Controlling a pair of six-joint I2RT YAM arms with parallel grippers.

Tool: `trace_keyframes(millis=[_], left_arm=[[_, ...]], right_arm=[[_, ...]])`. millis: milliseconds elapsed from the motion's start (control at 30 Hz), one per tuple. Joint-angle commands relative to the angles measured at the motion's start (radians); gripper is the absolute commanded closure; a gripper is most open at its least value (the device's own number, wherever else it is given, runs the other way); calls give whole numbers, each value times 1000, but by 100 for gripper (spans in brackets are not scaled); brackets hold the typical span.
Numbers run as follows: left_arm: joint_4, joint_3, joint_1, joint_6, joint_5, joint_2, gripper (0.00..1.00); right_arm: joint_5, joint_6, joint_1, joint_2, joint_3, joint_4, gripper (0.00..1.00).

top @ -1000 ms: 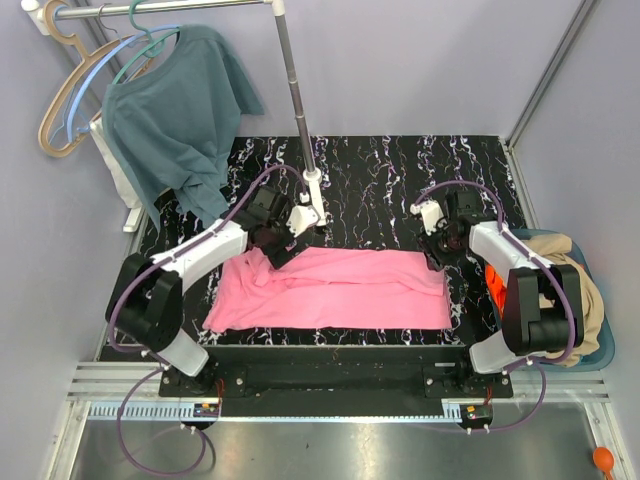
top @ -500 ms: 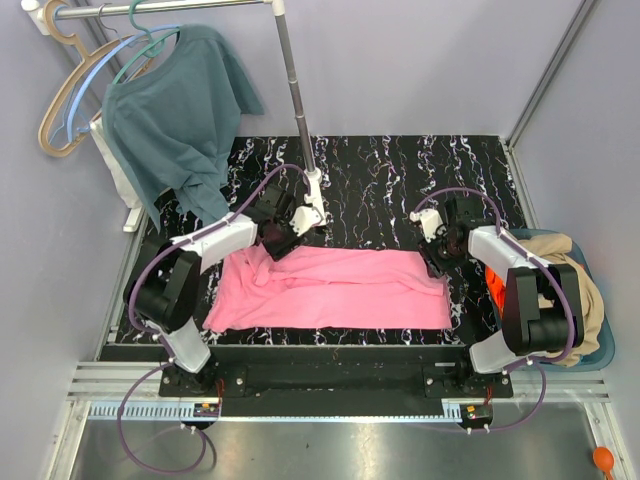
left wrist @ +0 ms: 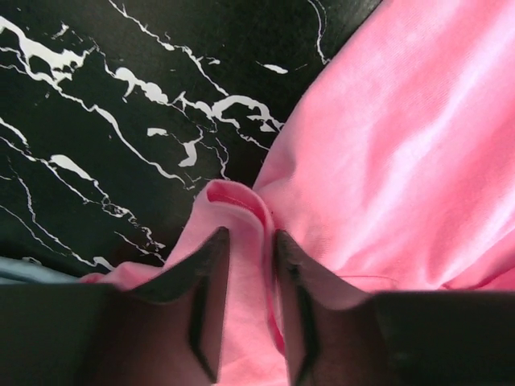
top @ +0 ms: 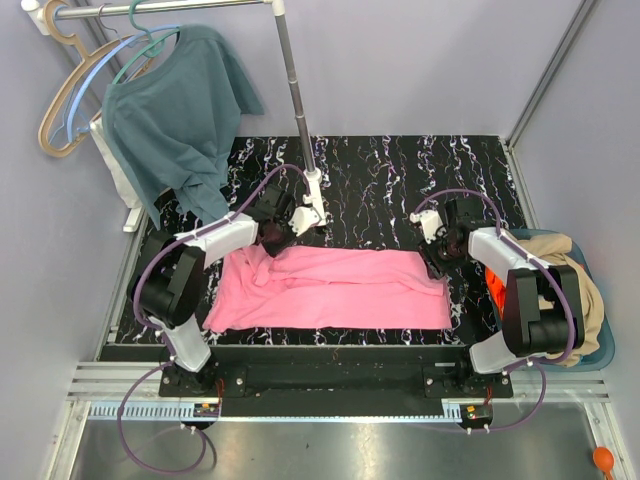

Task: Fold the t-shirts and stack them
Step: Fold the tshirt

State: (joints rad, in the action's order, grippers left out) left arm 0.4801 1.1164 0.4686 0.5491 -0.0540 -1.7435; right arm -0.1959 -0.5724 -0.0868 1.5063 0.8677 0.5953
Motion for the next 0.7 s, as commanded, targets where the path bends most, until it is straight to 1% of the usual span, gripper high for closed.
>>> trace_keyframes(millis=[0, 33, 67, 233, 433, 667], left_arm=[[-40, 7, -8, -8, -33, -2, 78], [-41, 2, -8, -6, -33, -2, 97], [-44, -3, -8, -11, -30, -1, 100], [-40, -26, -8, -26, -26, 27, 100], [15, -43, -8, -60, 11, 153, 100], [95, -104, -7, -54, 51, 300, 100]], right_arm=[[-8, 0, -10, -27, -10, -20, 52], [-8, 0, -10, -29, -12, -22, 52], [-7, 0, -10, -29, -13, -23, 52], [1, -1, -8, -37, -16, -23, 52], [1, 3, -10, -32, -27, -28, 52], [26, 0, -10, -31, -24, -34, 52]])
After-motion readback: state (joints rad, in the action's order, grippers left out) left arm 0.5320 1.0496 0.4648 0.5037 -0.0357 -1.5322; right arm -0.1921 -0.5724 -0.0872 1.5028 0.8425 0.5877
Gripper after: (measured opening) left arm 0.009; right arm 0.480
